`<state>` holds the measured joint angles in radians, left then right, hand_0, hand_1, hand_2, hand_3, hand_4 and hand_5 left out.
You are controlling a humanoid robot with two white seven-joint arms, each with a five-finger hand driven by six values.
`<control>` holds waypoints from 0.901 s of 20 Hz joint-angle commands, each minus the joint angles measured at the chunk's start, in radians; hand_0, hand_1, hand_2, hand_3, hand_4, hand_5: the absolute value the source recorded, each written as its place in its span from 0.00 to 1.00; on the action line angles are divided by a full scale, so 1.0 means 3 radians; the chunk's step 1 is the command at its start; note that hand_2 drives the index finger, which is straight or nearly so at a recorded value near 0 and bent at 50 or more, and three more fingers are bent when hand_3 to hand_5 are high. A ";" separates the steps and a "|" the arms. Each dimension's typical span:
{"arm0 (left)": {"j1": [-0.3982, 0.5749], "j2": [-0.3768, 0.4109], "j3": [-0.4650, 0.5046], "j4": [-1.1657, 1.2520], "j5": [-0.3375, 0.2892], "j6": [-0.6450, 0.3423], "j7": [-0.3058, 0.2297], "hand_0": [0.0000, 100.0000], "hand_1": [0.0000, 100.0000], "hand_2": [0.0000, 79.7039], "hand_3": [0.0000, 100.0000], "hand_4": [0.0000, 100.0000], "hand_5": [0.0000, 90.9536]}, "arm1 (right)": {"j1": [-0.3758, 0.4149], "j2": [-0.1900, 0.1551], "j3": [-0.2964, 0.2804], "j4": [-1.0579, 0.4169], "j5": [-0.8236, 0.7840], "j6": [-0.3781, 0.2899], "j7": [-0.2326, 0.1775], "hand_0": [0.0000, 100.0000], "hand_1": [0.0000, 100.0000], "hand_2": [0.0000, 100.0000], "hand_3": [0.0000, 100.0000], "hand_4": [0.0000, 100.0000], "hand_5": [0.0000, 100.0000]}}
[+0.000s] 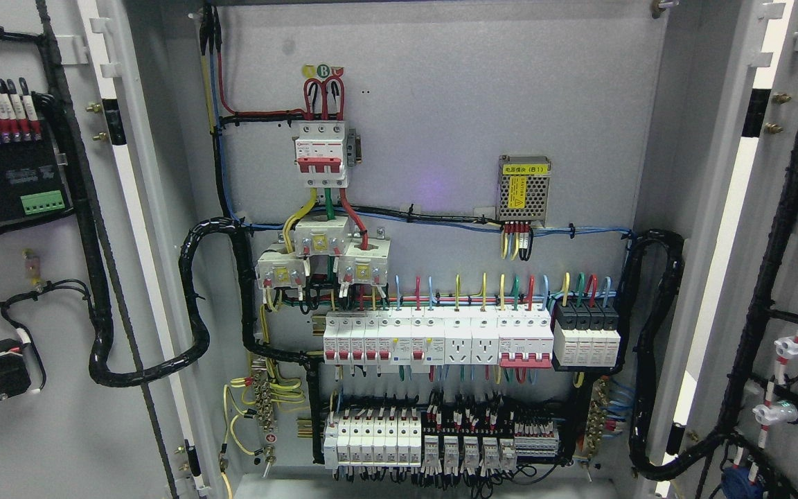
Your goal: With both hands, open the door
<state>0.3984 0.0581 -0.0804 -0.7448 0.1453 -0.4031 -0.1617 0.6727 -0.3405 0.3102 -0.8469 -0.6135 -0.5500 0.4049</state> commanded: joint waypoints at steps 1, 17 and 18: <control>-0.0387 -0.0209 0.0028 0.1893 0.0001 0.0060 -0.0008 0.00 0.00 0.00 0.00 0.00 0.00 | -0.0594 0.0332 0.0009 0.1338 0.0163 0.0212 -0.0056 0.38 0.00 0.00 0.00 0.00 0.00; -0.1200 -0.0281 0.0529 0.3066 0.0017 0.0914 -0.0008 0.00 0.00 0.00 0.00 0.00 0.00 | -0.1961 0.0920 -0.0011 0.2726 0.0976 0.1597 -0.0557 0.38 0.00 0.00 0.00 0.00 0.00; -0.1200 -0.0281 0.0529 0.3066 0.0012 0.0919 -0.0008 0.00 0.00 0.00 0.00 0.00 0.00 | -0.1991 0.0941 -0.0016 0.2726 0.1063 0.1684 -0.0557 0.38 0.00 0.00 0.00 0.00 0.00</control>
<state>0.0856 0.0112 0.0179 -0.0501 0.1472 -0.1695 -0.1641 0.1610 -0.1480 0.3096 -0.2160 -0.3737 -0.1240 0.2429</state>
